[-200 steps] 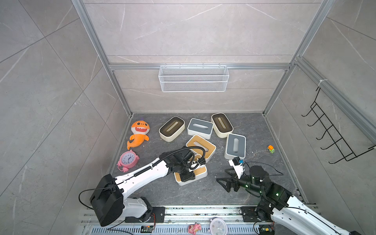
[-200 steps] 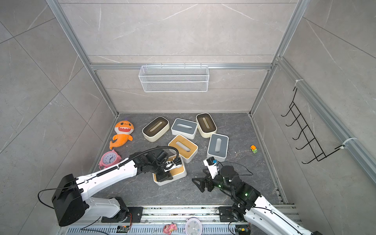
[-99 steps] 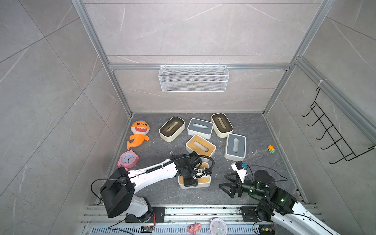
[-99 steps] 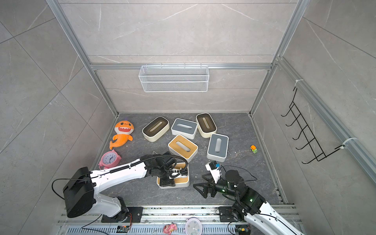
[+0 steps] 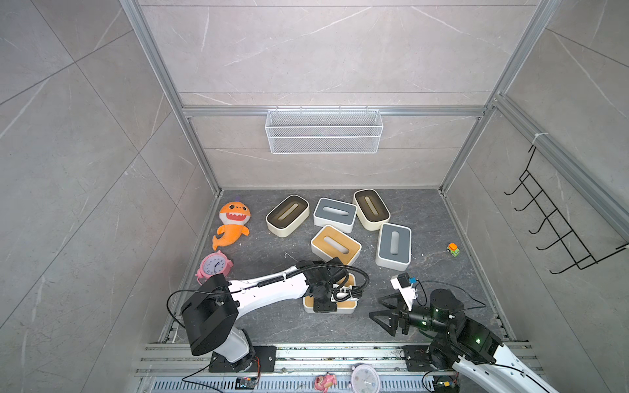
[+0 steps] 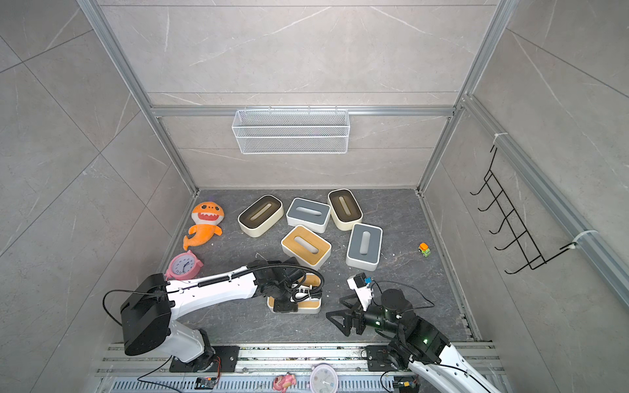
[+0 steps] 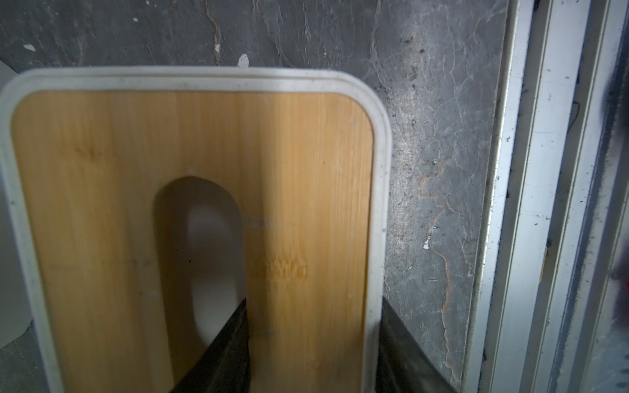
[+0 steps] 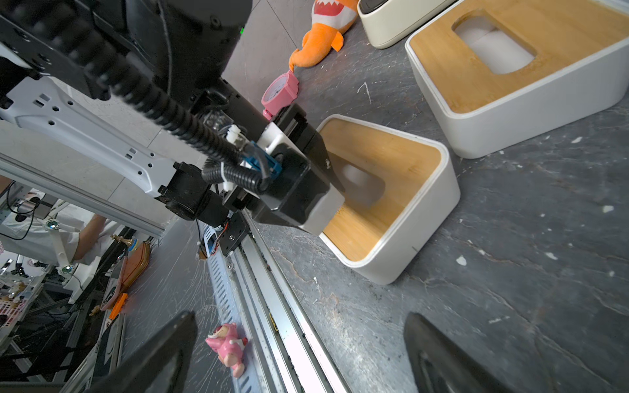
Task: Stack the tissue boxes
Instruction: Place the tissue box at the center of the board.
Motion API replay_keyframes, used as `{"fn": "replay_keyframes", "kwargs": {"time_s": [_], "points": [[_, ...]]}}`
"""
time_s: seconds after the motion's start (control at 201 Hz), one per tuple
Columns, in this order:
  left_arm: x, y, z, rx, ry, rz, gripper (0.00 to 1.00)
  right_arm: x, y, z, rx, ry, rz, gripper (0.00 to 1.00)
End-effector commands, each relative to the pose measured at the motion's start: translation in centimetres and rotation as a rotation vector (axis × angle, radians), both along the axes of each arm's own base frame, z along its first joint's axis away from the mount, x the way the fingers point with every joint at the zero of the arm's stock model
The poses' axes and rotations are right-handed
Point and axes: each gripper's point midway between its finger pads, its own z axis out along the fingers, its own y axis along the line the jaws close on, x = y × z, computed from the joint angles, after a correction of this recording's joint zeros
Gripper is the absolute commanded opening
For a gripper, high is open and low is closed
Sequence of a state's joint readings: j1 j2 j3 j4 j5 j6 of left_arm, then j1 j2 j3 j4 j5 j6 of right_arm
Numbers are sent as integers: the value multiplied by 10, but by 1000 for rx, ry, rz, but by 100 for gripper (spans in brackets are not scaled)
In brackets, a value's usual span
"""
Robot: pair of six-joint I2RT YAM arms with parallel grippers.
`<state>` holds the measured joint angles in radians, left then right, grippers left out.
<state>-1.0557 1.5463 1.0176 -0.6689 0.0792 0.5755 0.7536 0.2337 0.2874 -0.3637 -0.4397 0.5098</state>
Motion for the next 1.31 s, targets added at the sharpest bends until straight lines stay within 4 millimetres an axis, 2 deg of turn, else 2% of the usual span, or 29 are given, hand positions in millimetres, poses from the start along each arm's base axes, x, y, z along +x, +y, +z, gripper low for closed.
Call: {"fn": "replay_keyframes", "kwargs": {"time_s": [0.0, 1.022, 1.301], "points": [[6, -13, 14, -33, -31, -5, 41, -5, 0, -4, 1, 25, 16, 97], [-3, -29, 7, -40, -5, 51, 44, -5, 0, -4, 9, 10, 14, 99], [-5, -28, 7, -40, -9, 41, 46, -5, 1, -5, 7, 12, 18, 99]]}}
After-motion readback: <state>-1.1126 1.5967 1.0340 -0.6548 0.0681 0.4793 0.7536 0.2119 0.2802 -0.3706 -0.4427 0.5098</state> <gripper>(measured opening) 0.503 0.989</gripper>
